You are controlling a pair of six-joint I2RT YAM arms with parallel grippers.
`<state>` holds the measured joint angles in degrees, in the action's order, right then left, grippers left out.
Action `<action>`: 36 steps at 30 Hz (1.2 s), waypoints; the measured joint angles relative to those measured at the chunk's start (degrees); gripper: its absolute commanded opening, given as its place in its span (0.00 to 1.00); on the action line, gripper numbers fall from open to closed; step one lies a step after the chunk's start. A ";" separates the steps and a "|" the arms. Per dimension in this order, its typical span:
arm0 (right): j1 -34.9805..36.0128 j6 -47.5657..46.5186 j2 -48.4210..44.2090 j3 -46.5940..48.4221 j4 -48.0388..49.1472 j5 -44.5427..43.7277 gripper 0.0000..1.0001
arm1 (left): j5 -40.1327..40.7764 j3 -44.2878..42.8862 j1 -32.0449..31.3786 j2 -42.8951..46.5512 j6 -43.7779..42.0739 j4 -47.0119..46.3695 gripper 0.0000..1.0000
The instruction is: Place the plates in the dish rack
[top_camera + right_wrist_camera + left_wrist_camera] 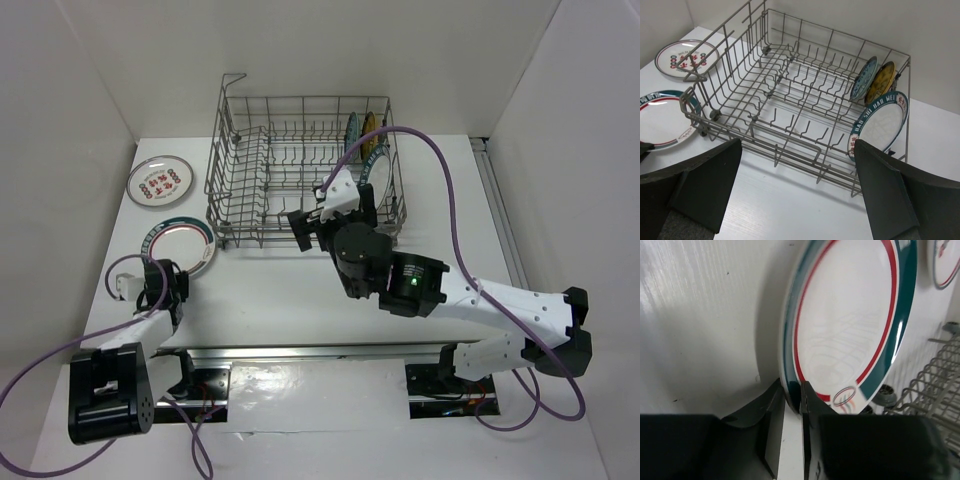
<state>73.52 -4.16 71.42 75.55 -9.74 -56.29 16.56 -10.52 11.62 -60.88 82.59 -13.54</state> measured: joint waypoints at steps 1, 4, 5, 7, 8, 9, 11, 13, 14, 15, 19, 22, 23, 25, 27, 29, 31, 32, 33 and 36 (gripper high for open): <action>0.00 0.00 0.00 -0.07 0.04 0.11 1.00 | -0.09 0.00 0.00 0.00 0.07 0.09 0.21; 0.00 0.02 0.00 -0.13 0.11 0.17 1.00 | -0.24 -0.72 0.76 0.13 0.33 -0.98 0.10; 0.00 0.02 0.00 -0.13 0.13 0.20 1.00 | -0.46 -1.14 0.90 0.11 0.24 -1.05 0.06; 0.00 0.02 0.00 -0.13 0.15 0.24 1.00 | -0.66 -1.33 1.09 0.00 0.17 -0.96 0.00; 0.00 0.02 0.00 -0.13 0.15 0.28 1.00 | -0.85 -1.33 1.14 0.00 0.22 -0.87 0.00; 0.00 0.02 0.00 -0.15 0.17 0.37 1.00 | -1.03 -1.33 1.31 -0.07 0.24 -0.87 0.00; 0.00 0.02 -0.02 -0.15 0.17 0.44 1.00 | -1.49 -1.38 1.64 -0.46 0.22 -0.96 0.00; 0.00 0.02 -0.02 -0.15 0.17 0.57 1.00 | -1.90 -1.49 2.03 -0.96 0.20 -0.98 0.00; 0.00 0.02 -0.02 -0.15 0.17 0.61 1.00 | -2.14 -1.64 2.19 -1.25 0.09 -1.01 0.00; 0.00 0.02 -0.02 -0.15 0.17 0.61 1.00 | -2.36 -1.99 2.27 -1.36 -0.02 -0.66 0.00; 0.00 0.07 -0.02 -0.15 0.15 0.63 1.00 | -1.62 -5.73 2.34 -0.55 -2.54 4.61 0.00; 0.00 0.17 -0.04 -0.31 0.15 0.81 1.00 | 0.59 -9.05 2.34 2.38 -6.25 10.45 0.00; 0.00 0.20 -0.04 -0.44 0.17 1.05 1.00 | 1.79 -9.73 2.34 3.63 -7.67 12.26 0.00; 0.00 0.22 -0.07 -0.74 0.13 1.27 1.00 | 4.20 -10.21 2.32 6.67 -9.90 15.10 0.00; 0.00 0.22 -0.07 -0.98 0.11 1.51 1.00 | 6.73 -10.21 1.66 9.22 -11.28 17.03 0.00; 0.00 0.28 -0.07 -1.01 0.04 1.77 1.00 | 8.81 -10.16 0.81 10.47 -12.33 18.23 0.00; 0.00 0.31 -0.09 -1.01 0.00 1.97 1.00 | 10.38 -10.16 0.07 10.82 -13.25 19.32 0.00; 0.00 0.31 -0.13 -1.01 -0.04 2.10 1.00 | 10.97 -10.19 -0.37 10.80 -13.53 19.80 0.00; 0.00 0.35 -0.17 -1.01 -0.17 2.16 1.00 | 11.47 -10.25 -0.68 10.78 -13.64 20.17 0.00; 0.00 0.48 -0.44 -1.01 -0.35 2.29 1.00 | 12.83 -10.75 -1.84 11.63 -14.12 21.05 0.00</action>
<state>73.52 -3.68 70.98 74.54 -10.09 -54.00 29.39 -21.28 9.78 -49.25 68.47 7.51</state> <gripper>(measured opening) 0.999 0.204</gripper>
